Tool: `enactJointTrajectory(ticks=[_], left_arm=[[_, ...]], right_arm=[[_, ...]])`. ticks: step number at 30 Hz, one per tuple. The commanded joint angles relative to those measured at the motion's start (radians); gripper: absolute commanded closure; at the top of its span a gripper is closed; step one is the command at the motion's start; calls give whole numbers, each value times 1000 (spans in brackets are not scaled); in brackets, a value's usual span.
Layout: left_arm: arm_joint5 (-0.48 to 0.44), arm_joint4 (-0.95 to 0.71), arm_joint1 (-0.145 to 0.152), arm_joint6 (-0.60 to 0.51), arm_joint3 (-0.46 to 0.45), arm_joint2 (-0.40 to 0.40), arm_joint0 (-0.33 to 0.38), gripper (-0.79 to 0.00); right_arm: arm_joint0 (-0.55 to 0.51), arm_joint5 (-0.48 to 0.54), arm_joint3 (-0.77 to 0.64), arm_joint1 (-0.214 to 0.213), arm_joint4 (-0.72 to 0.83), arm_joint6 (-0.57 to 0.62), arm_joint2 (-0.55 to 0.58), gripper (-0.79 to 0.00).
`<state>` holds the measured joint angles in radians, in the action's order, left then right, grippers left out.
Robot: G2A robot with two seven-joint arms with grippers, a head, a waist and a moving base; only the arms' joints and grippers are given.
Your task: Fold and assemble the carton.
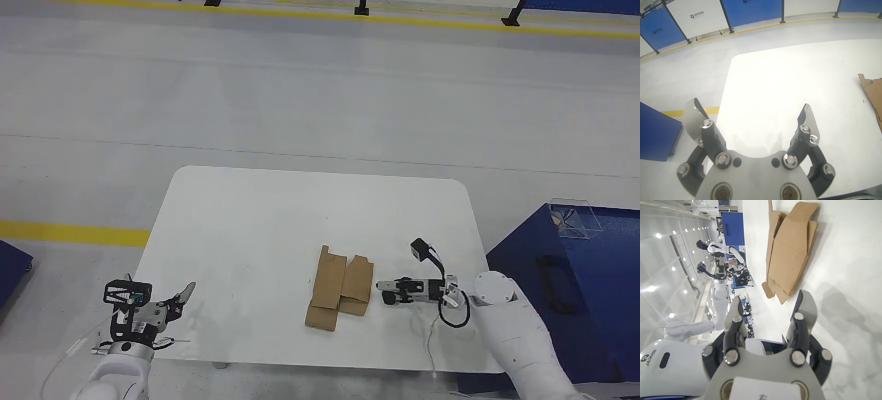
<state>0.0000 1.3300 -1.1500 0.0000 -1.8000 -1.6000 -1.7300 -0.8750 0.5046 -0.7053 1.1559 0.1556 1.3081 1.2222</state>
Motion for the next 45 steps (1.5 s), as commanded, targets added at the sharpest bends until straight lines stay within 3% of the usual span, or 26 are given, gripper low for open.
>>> enactJointTrajectory(ticks=[1,7,13,23,24,25,26,27,32,38,45], left_arm=[[0,0,0,0,0,0,0,-785],[0,0,0,0,0,0,0,-785],[0,0,0,0,0,0,0,-785],[0,0,0,0,0,0,0,-785],[0,0,0,0,0,0,0,-785],[0,0,0,0,0,0,0,-785],[0,0,0,0,0,0,0,-785],[0,0,0,0,0,0,0,-785],[0,0,0,0,0,0,0,-785],[0,0,0,0,0,0,0,-785],[0,0,0,0,0,0,0,-785]], right_arm=[[15,8,25,7,-16,-27,-22,-363],[50,31,77,32,-79,-139,-88,-360],[66,44,114,54,-129,-247,-139,-416],[116,71,209,96,-78,-233,-197,-382],[121,80,219,100,-68,-230,-199,-366],[125,93,227,103,-60,-228,-201,-292],[127,110,236,106,-49,-227,-202,-71],[130,126,245,108,-36,-226,-200,0],[141,190,269,114,28,-183,-191,0],[90,246,85,84,84,-238,-204,0],[11,59,-427,-19,335,-51,-94,0]])
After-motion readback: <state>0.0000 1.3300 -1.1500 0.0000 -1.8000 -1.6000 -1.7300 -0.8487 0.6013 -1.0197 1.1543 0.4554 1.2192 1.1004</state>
